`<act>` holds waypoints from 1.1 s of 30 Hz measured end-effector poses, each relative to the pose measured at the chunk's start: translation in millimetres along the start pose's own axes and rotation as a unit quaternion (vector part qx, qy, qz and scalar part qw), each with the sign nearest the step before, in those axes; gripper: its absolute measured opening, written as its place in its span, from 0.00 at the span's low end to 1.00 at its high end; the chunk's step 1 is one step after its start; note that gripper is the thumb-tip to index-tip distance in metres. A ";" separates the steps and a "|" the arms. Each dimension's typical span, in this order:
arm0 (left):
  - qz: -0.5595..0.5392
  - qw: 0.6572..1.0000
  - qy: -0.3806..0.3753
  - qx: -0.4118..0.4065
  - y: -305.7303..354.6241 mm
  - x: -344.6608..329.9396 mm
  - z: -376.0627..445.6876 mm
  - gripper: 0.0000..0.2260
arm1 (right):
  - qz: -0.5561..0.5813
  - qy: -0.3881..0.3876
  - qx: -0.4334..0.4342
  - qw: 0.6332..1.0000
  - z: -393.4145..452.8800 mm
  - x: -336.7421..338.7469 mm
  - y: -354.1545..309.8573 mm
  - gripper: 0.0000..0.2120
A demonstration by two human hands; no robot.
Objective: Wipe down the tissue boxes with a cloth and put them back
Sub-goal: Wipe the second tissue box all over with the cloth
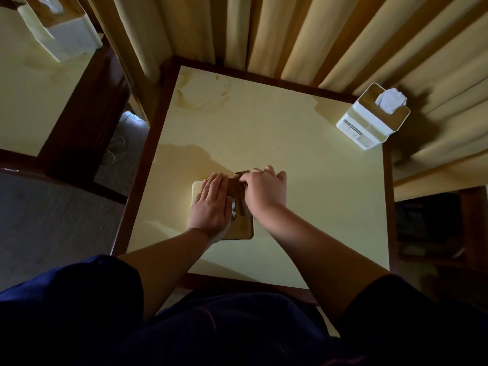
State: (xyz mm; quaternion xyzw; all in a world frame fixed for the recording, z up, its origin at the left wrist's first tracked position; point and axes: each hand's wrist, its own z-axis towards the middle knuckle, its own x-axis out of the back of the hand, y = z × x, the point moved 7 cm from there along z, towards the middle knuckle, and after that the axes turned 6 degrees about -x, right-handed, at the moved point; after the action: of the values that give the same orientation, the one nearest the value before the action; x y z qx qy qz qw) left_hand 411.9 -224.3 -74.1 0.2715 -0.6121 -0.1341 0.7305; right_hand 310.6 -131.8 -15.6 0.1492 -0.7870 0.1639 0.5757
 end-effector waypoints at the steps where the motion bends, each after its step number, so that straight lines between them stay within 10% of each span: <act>1: -0.001 1.000 -0.002 0.001 0.7 -0.1 -0.9 0.25 | 0.000 -0.004 0.010 1.000 -6.0 -2.6 0.2 0.19; 14: 0.004 0.999 -0.035 0.002 0.2 0.3 0.2 0.27 | -0.001 -0.032 0.077 0.997 -104.6 -35.2 21.2 0.03; 33: 0.001 1.000 0.009 -0.003 3.7 4.8 -0.9 0.25 | 0.059 -0.009 -0.039 0.997 -7.7 -3.6 4.9 0.19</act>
State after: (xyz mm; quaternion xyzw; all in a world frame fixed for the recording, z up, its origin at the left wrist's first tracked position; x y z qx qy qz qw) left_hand 413.3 -223.5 -68.2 0.2701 -0.6049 -0.1330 0.7372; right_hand 316.2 -123.9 -17.2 0.0813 -0.8057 0.1656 0.5629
